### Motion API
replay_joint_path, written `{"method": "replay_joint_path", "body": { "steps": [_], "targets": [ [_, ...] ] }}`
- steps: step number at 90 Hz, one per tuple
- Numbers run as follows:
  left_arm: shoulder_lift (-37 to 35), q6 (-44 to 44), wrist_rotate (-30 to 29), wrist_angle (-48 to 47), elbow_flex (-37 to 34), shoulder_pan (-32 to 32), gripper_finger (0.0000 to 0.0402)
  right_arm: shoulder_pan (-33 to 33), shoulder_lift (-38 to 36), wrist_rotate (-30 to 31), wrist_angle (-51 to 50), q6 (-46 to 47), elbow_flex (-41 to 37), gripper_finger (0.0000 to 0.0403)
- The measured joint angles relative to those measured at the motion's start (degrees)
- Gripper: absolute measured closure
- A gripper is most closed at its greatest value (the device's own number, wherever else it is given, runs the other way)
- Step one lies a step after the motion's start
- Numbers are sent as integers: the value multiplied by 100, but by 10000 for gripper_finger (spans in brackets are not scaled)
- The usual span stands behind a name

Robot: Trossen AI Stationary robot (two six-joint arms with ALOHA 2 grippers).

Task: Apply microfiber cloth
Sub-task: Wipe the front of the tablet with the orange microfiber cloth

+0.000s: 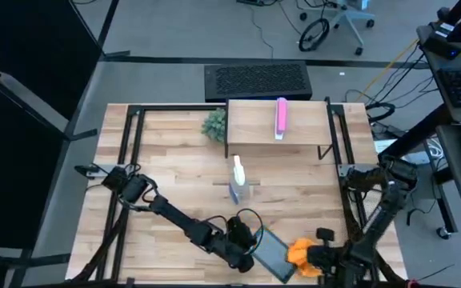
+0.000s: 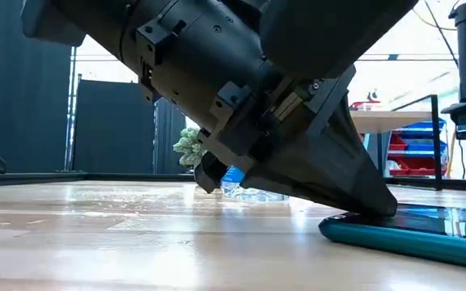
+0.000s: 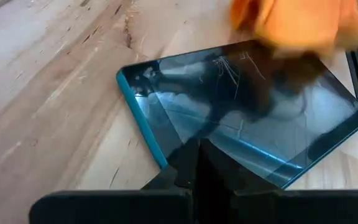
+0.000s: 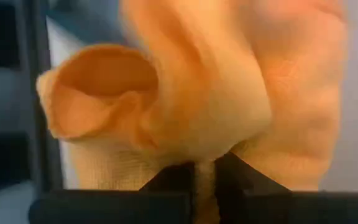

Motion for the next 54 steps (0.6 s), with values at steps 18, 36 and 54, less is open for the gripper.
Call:
{"method": "replay_joint_path", "body": {
  "steps": [18, 36, 54],
  "targets": [
    [-455, 332, 33, -317, -51, -7, 401, 67, -743, -163, -889, 496, 1, 393],
    [-937, 473, 3, -561, -14, -20, 401, -278, -1257, -823, -2613, 1339, 3, 321],
    [-1045, 466, 11, -1047, -18, -18, 402, -347, -1636, -365, -2901, 2044, 5, 226]
  ]
}}
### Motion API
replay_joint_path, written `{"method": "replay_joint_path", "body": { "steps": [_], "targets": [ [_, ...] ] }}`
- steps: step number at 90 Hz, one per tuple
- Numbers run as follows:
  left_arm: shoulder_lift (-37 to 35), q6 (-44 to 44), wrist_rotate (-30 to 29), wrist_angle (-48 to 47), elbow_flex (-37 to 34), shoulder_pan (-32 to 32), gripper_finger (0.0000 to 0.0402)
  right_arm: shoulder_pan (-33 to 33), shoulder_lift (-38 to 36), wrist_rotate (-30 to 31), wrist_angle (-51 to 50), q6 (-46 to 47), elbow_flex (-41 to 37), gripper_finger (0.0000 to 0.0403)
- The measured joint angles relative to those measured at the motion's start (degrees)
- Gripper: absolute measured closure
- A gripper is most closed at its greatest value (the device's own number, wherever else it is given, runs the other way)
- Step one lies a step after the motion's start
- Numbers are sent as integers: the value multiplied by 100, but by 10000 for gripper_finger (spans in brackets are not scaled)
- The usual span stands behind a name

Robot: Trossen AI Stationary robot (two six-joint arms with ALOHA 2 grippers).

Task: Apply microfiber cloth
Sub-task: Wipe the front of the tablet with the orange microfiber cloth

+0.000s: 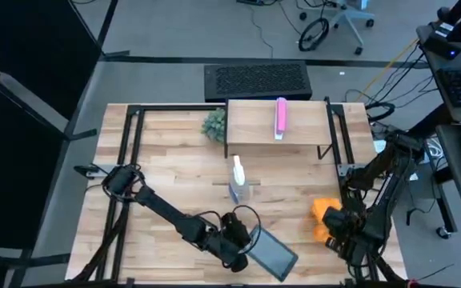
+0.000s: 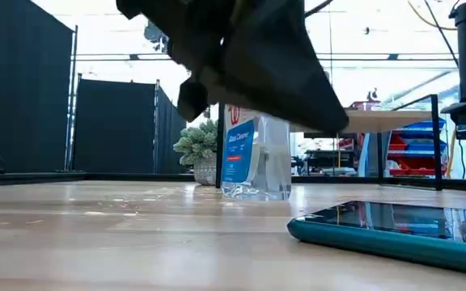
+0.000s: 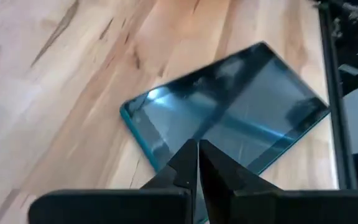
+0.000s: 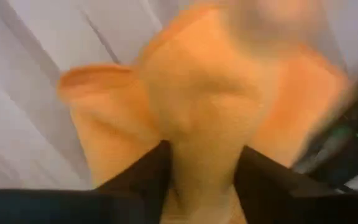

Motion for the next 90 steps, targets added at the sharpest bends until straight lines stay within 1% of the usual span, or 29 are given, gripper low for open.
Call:
{"method": "replay_joint_path", "body": {
  "steps": [7, 13, 21, 32, 38, 47, 53, 60, 75, 90],
  "targets": [
    [2, -1, 39, -34, 0, 10, 402, 97, -91, 422, 205, -144, 4, 206],
    [2, -1, 57, -29, 0, 22, 402, 164, -67, 598, 388, -214, 7, 196],
    [2, 19, 59, -12, 4, 39, 401, 172, -50, 635, 379, -306, 7, 187],
    [-23, 32, 145, -13, 7, 59, 402, 120, -101, 505, 448, -279, 4, 175],
    [-31, 18, 289, -47, 12, 59, 402, 131, -193, 507, 913, -183, 12, 168],
    [-31, -2, 512, -160, 13, 53, 402, 207, -285, 552, 1878, -73, 14, 154],
    [-31, -2, 553, -128, 13, 48, 402, 309, -265, 796, 2470, -6, 17, 144],
    [-31, -11, 571, -123, 15, 52, 402, 409, -95, 1183, 3118, 74, 17, 133],
    [-31, -15, 759, -117, 15, 164, 400, 470, 547, 1405, 4000, 508, 17, 120],
    [-31, -11, 778, -120, 15, 254, 370, 473, 1455, 2035, 4975, 1279, 16, 123]
  ]
}}
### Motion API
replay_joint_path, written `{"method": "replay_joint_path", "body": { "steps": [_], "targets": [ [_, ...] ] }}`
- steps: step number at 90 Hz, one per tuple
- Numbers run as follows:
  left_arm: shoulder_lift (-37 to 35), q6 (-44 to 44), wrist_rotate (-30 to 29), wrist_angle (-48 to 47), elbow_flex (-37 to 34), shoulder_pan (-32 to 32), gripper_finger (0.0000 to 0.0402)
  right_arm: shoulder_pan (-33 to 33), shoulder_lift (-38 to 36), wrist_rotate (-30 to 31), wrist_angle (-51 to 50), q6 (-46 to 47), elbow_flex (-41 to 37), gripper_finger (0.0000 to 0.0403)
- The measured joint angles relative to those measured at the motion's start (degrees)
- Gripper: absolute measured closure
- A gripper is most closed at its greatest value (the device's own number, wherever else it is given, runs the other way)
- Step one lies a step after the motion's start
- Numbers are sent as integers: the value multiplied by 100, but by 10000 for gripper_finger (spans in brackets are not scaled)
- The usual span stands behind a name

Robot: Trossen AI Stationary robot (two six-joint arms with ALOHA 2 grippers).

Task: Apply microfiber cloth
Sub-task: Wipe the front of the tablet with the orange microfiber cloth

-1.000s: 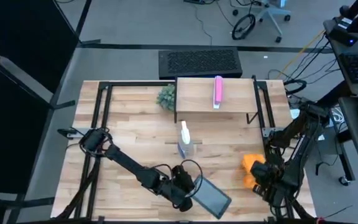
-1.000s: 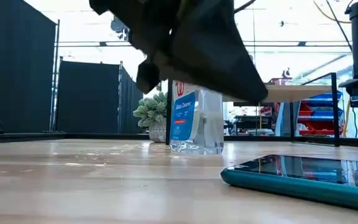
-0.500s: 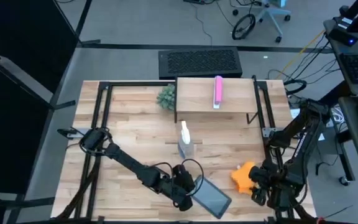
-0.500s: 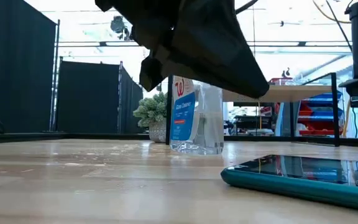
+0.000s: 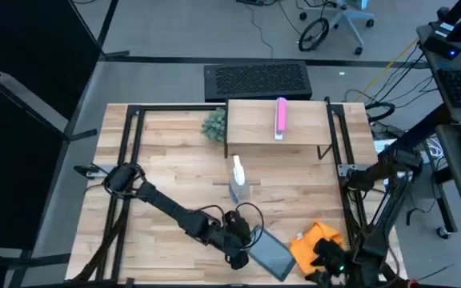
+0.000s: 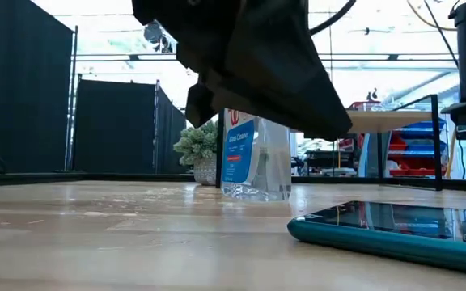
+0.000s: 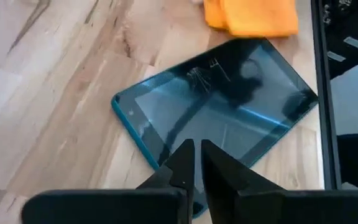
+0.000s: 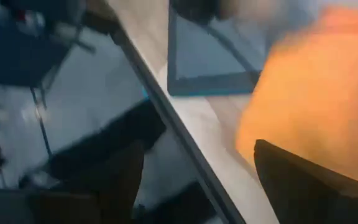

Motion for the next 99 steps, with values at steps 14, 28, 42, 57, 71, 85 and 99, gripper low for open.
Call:
{"method": "replay_joint_path", "body": {
  "steps": [14, 28, 42, 57, 71, 85, 99],
  "targets": [
    [21, 2, 0, 8, 0, 36, 337, -94, 736, 185, 1031, 373, -1, 133],
    [131, -2, 6, 15, -33, 37, 323, -89, 1128, 293, 1229, 556, 3, 141],
    [243, -70, 33, -11, -44, 35, 322, -102, 851, -512, -42, 352, 48, 142],
    [243, -140, 26, -44, -42, 39, 322, -89, 210, -620, -1872, 713, -23, 142],
    [243, -155, 24, -54, -42, 63, 322, -60, 148, -290, -1086, 1096, -5, 142],
    [243, -153, 22, -70, -42, 74, 322, -136, 799, 196, 271, 1201, 6, 142],
    [243, -151, 28, -164, -42, 90, 322, -171, 1342, 818, 1122, 1548, 17, 142]
  ]
}}
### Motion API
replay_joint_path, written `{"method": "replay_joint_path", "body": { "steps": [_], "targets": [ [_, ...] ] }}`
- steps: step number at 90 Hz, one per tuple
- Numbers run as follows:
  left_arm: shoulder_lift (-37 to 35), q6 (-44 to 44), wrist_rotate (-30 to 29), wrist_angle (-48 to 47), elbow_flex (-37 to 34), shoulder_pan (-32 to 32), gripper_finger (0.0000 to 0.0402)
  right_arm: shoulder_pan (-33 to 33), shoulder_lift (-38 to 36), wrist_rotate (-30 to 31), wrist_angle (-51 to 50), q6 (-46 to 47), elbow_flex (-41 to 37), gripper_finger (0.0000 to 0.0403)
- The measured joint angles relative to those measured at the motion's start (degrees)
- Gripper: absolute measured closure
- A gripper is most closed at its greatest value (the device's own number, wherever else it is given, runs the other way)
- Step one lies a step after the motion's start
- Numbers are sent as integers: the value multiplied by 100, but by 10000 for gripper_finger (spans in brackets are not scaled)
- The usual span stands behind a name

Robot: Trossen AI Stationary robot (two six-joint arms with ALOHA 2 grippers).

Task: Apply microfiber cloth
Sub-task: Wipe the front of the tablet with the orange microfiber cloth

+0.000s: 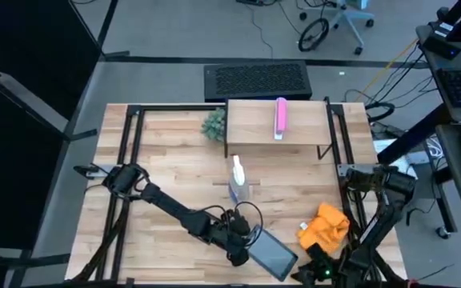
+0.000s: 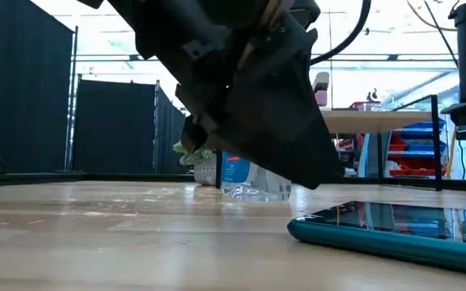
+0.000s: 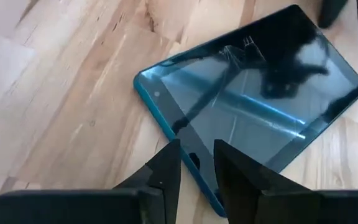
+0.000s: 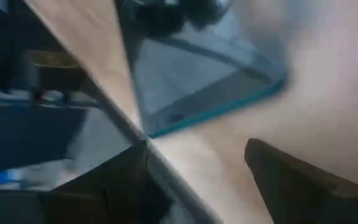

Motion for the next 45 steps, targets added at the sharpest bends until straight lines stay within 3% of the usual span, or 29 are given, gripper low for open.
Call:
{"method": "replay_joint_path", "body": {
  "steps": [17, 45],
  "targets": [
    [0, 13, 61, 129, -209, 26, 322, -141, 125, 98, 137, 40, 9, 142],
    [362, -174, 655, 842, -307, 43, 322, -224, 142, 180, 120, -21, 7, 142]
  ]
}}
